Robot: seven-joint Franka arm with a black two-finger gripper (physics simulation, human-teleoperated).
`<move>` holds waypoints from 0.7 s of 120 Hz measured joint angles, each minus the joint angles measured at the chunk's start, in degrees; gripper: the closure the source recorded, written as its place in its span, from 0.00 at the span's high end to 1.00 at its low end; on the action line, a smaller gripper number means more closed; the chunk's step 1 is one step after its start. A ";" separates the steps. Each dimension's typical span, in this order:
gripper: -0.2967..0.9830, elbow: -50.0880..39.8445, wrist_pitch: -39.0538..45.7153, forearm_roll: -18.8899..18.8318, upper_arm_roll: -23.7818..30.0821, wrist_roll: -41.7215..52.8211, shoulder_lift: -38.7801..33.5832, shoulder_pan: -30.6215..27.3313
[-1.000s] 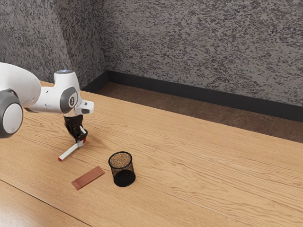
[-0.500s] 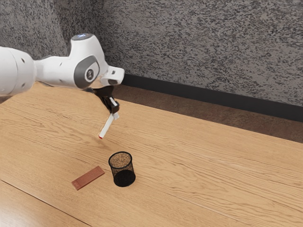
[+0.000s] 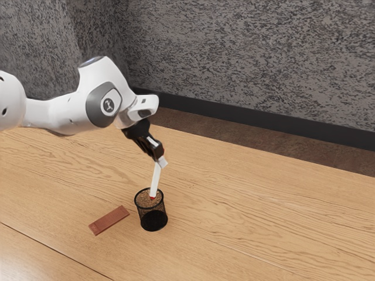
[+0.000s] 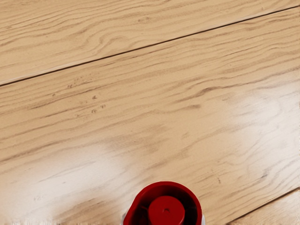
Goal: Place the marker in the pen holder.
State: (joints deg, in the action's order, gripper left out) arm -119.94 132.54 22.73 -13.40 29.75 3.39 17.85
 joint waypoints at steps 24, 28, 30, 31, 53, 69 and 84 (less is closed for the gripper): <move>0.16 -2.59 1.77 1.76 -0.03 0.40 0.00 -0.45; 0.16 -3.26 2.15 1.76 -0.04 0.55 -0.05 -0.51; 0.16 -3.71 2.37 1.76 -0.04 0.64 -0.05 -0.53; 0.16 -3.93 2.48 1.76 -0.04 0.68 -0.05 -0.53; 0.29 -5.59 3.97 2.38 -0.01 2.06 0.07 -0.43; 0.50 -2.11 3.70 2.31 0.07 3.83 0.07 -0.19; 0.61 20.13 -5.12 -6.88 1.72 3.43 6.03 -5.23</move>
State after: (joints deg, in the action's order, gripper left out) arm -99.81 127.42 15.85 -11.69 33.19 9.42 12.62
